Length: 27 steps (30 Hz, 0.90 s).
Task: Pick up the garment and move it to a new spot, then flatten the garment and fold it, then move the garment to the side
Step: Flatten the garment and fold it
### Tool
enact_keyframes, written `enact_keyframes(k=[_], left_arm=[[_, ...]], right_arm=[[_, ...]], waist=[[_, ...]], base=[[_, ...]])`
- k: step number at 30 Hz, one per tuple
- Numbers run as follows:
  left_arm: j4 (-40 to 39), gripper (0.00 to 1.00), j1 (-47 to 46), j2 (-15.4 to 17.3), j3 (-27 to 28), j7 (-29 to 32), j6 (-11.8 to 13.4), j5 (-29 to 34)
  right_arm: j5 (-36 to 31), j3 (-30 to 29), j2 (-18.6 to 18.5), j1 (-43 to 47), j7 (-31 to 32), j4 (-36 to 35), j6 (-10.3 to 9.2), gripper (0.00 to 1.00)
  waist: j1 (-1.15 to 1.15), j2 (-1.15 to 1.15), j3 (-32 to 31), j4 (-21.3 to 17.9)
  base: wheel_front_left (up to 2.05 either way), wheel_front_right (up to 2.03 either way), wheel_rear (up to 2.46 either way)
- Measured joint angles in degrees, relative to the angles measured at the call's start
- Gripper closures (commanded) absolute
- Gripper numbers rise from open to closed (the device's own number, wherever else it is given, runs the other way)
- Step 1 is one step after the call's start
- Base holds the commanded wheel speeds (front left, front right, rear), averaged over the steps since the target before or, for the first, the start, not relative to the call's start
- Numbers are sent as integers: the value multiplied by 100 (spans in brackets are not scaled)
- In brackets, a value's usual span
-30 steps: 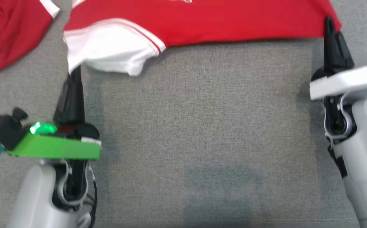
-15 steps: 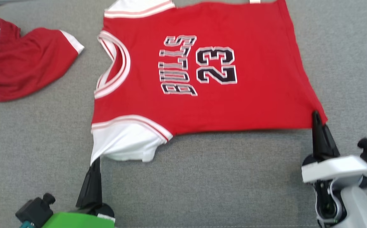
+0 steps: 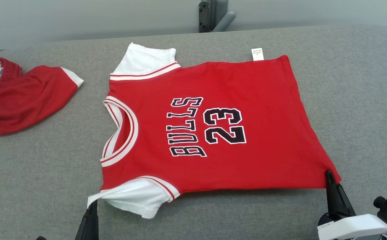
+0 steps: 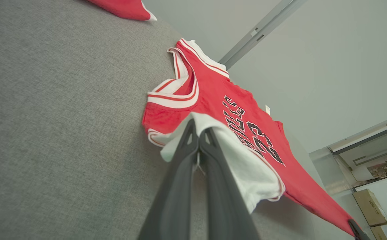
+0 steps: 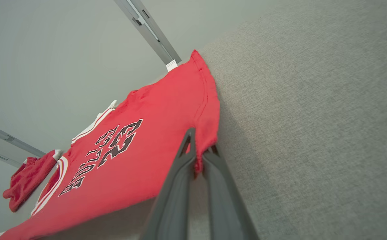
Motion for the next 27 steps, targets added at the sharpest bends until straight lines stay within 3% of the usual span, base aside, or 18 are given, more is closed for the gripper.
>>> enact_keyframes(k=[15, 27], left_arm=[[30, 100, 82, 144, -159, 205, -88, -85], [1073, 100, -1313, -277, -532, 255, -94, 122]], right_arm=[[14, 2, 65, -70, 194, 502, 0, 100], [360, 181, 90, -660, 199, 1347, 0, 100]], waist=[[0, 0, -142, 3], [0, 0, -299, -51]], base=[[0, 0, 0], [0, 0, 0]])
